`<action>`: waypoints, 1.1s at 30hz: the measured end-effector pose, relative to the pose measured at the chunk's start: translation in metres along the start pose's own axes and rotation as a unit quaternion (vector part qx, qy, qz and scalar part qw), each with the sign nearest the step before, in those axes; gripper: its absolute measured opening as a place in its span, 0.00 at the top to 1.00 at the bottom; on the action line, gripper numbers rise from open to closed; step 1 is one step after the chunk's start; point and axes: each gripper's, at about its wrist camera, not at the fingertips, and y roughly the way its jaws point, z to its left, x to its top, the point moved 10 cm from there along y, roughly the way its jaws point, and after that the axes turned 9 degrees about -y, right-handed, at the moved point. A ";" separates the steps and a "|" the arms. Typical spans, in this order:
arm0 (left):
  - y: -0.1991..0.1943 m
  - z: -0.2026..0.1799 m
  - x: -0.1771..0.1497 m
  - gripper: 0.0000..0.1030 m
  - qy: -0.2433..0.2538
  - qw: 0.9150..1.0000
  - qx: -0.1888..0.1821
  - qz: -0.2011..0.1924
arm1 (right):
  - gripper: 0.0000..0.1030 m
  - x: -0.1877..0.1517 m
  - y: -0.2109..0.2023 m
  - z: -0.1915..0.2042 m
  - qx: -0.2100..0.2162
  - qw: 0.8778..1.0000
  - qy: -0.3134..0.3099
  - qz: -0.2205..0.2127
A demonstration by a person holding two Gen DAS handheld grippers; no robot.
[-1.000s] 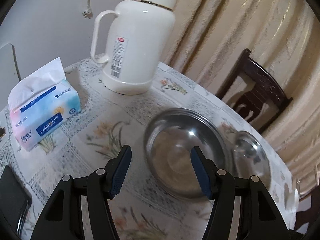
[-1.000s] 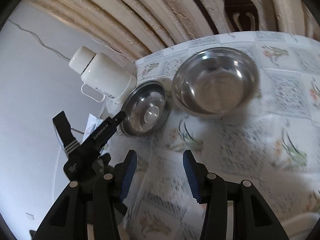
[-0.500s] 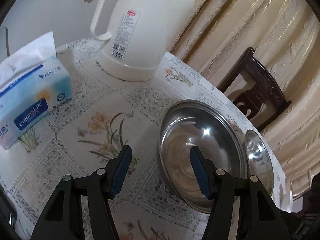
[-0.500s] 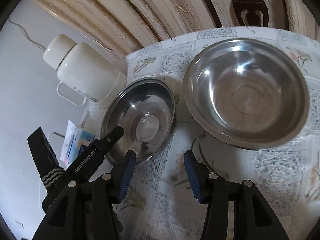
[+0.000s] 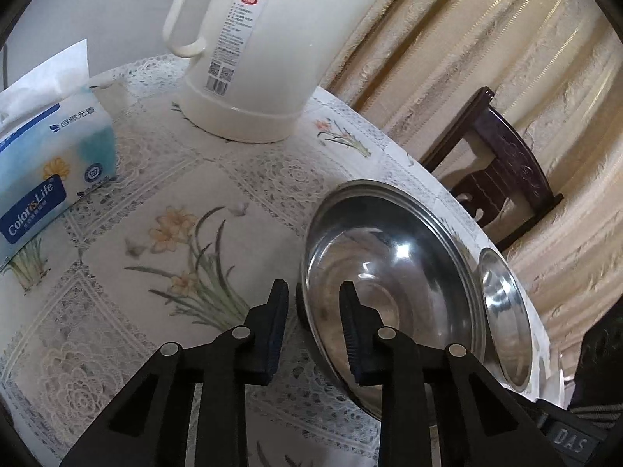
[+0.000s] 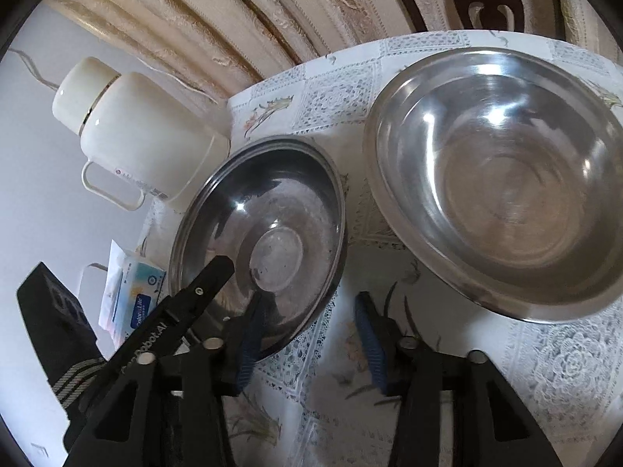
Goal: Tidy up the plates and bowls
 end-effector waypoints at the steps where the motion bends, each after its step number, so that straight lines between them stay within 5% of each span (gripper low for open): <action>1: 0.000 0.000 0.001 0.75 0.000 1.000 -0.001 -0.001 | 0.61 0.000 0.001 0.001 0.001 1.000 -0.001 0.000; 5: -0.001 0.000 0.004 0.77 0.000 1.000 -0.005 -0.007 | 0.68 0.004 0.001 0.003 -0.001 1.000 -0.012 -0.004; 18: -0.027 -0.013 0.017 0.78 0.007 0.998 -0.029 -0.048 | 0.68 0.011 -0.026 0.018 0.011 0.999 -0.030 -0.025; 27: -0.066 -0.071 0.006 0.78 0.079 0.990 -0.070 -0.096 | 0.68 0.017 -0.081 -0.006 -0.002 0.998 -0.025 -0.062; 33: -0.058 -0.113 -0.013 0.78 0.098 0.988 -0.099 -0.070 | 0.68 0.023 -0.106 -0.040 -0.019 0.997 -0.005 -0.077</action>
